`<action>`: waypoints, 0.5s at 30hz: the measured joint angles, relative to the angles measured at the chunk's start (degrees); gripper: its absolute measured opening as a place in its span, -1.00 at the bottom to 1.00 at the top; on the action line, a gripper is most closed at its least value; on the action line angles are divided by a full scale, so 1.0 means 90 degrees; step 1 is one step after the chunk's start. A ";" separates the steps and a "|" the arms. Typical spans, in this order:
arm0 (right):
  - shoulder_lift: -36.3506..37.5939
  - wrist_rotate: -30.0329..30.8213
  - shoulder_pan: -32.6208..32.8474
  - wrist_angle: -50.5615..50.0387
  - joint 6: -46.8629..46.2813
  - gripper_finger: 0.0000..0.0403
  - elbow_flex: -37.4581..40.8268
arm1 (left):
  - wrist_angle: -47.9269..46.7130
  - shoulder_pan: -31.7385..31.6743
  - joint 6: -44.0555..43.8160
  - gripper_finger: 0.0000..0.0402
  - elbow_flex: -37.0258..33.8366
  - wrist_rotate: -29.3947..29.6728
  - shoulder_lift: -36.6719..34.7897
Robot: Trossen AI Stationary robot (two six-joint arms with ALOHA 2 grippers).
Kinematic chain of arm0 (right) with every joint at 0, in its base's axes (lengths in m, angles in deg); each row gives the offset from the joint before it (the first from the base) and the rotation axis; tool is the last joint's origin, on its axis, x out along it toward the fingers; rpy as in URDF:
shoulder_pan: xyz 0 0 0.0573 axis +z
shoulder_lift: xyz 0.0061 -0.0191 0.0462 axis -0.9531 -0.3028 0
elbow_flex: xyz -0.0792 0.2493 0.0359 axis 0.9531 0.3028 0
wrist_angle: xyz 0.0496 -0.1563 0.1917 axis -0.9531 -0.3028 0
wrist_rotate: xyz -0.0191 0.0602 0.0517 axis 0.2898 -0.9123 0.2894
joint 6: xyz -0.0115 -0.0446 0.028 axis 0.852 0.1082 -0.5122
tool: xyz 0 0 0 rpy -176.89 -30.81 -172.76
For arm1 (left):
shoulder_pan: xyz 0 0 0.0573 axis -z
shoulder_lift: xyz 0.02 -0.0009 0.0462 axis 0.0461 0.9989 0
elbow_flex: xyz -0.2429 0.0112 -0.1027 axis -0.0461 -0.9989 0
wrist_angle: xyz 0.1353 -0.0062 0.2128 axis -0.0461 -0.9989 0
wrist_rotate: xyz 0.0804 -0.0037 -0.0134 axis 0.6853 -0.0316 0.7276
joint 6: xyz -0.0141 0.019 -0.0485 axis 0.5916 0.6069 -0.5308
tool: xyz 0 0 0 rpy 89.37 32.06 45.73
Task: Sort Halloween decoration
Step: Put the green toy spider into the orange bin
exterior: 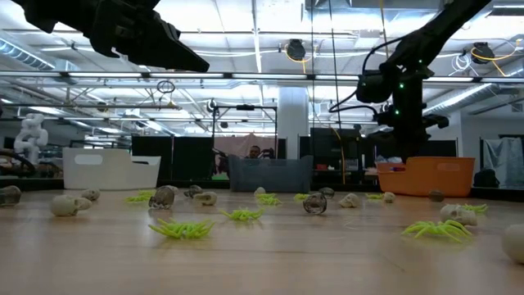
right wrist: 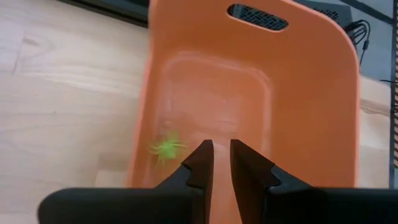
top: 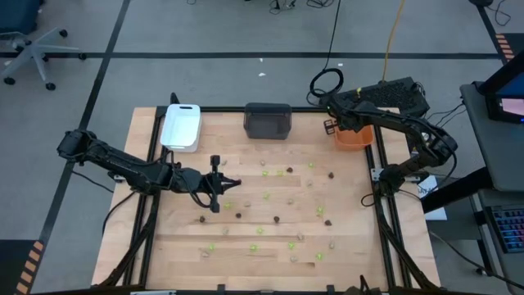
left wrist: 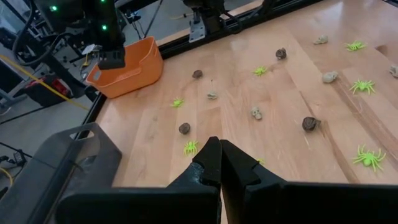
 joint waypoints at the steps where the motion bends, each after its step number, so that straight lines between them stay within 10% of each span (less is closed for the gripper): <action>1: 0.0025 -0.0011 0.0037 -0.0002 0.0029 -0.79 0.0000 | 0.0000 0.0000 0.0000 -1.00 0.0000 0.0000 0.0000; 15: 0.1710 0.0051 0.2661 0.0342 -0.0445 -0.79 0.0000 | -0.0028 -0.0005 -0.0361 -1.00 0.0000 0.0181 -0.0002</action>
